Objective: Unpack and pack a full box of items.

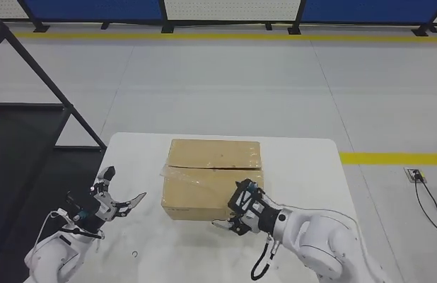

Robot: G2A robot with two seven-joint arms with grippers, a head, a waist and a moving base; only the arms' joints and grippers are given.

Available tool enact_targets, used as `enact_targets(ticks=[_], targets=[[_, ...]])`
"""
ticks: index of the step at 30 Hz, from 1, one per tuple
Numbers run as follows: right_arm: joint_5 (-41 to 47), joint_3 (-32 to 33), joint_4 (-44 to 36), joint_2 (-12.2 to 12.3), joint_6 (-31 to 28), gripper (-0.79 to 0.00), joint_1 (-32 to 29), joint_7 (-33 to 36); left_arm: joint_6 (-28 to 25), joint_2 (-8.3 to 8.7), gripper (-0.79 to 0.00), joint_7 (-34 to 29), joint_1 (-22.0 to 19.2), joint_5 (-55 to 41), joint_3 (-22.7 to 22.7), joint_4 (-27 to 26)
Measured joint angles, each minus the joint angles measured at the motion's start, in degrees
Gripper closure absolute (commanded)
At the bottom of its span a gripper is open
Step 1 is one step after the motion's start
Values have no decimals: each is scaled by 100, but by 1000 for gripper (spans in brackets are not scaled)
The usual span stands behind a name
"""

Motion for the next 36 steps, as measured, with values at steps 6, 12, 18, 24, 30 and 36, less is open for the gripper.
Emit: enact_targets(ticks=[6,12,18,24,30,36], targets=[[-2273,-685,-176,-78,791,-357,-109,-234,-1,2,-785,13,11,13,21,2],[-2200,-792,41,-172,880,0,5,-62,6,8,-785,20,36,5,3,14],[-1913,-845,228,-266,815,0,232,262,38,10,-785,24,50,-47,-26,33],[-1838,-920,267,-346,725,0,425,453,72,10,-785,33,66,-79,-35,63],[-2186,-1006,108,-409,528,0,705,554,84,12,-785,56,90,-114,-48,86],[-2426,-1080,68,-441,417,0,859,588,106,14,-785,114,151,-162,-94,83]])
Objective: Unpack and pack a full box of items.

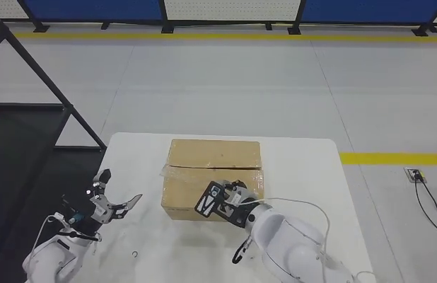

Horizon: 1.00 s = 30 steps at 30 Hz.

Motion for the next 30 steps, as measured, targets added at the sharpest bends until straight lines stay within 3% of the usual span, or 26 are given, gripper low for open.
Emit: enact_targets(ticks=[9,15,24,30], targets=[[9,3,-6,0,4,0,-14,-20,-8,-1,-785,-7,66,-116,-36,-11],[-182,-23,-45,-43,-116,0,15,-467,9,-21,-785,-275,-68,-9,191,-181],[-327,-152,135,-165,-231,0,261,-544,525,-144,-785,-1419,-523,-278,808,-116],[-596,-213,178,-233,-208,0,346,-666,607,-206,-785,-1817,-836,-377,1118,116]])
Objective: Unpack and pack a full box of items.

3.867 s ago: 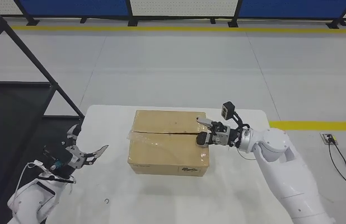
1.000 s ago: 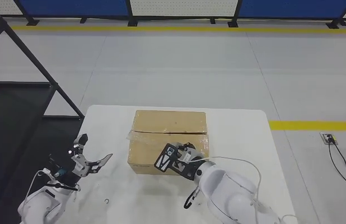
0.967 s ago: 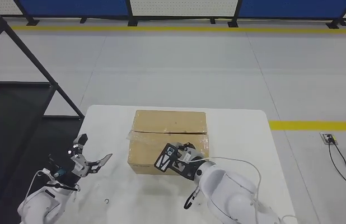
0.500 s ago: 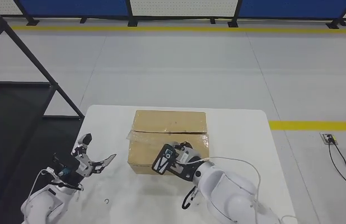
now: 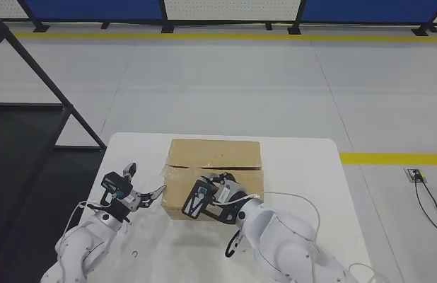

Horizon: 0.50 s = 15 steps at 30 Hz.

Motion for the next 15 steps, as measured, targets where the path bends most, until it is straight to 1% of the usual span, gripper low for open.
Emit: enact_targets(ticks=[8,15], targets=[[-362,-112,133,-112,56,0,165,-195,-139,-26,-785,-51,-170,-36,121,232],[-617,-249,341,-237,-9,0,440,-236,-209,-34,-785,-7,-218,-92,121,315]])
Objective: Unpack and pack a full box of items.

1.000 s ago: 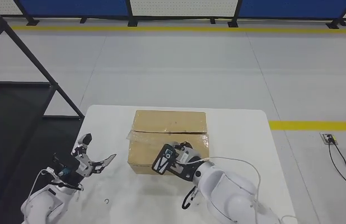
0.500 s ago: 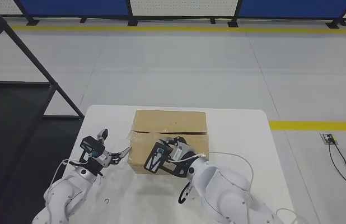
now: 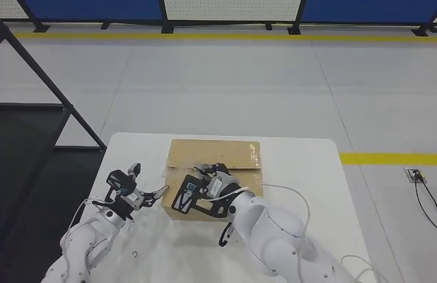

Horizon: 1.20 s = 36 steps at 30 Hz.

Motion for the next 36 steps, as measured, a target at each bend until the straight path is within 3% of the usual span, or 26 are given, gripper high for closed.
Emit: enact_targets(ticks=[17,32,36], targets=[[-257,152,383,-138,-902,0,468,-761,-133,-5,-785,43,-26,-26,-28,49],[-557,718,956,-28,-2207,0,570,-1336,-297,7,-785,196,12,31,-74,-22],[-522,750,989,-27,-2257,0,567,-1285,-321,16,-785,273,62,-24,-152,-65]])
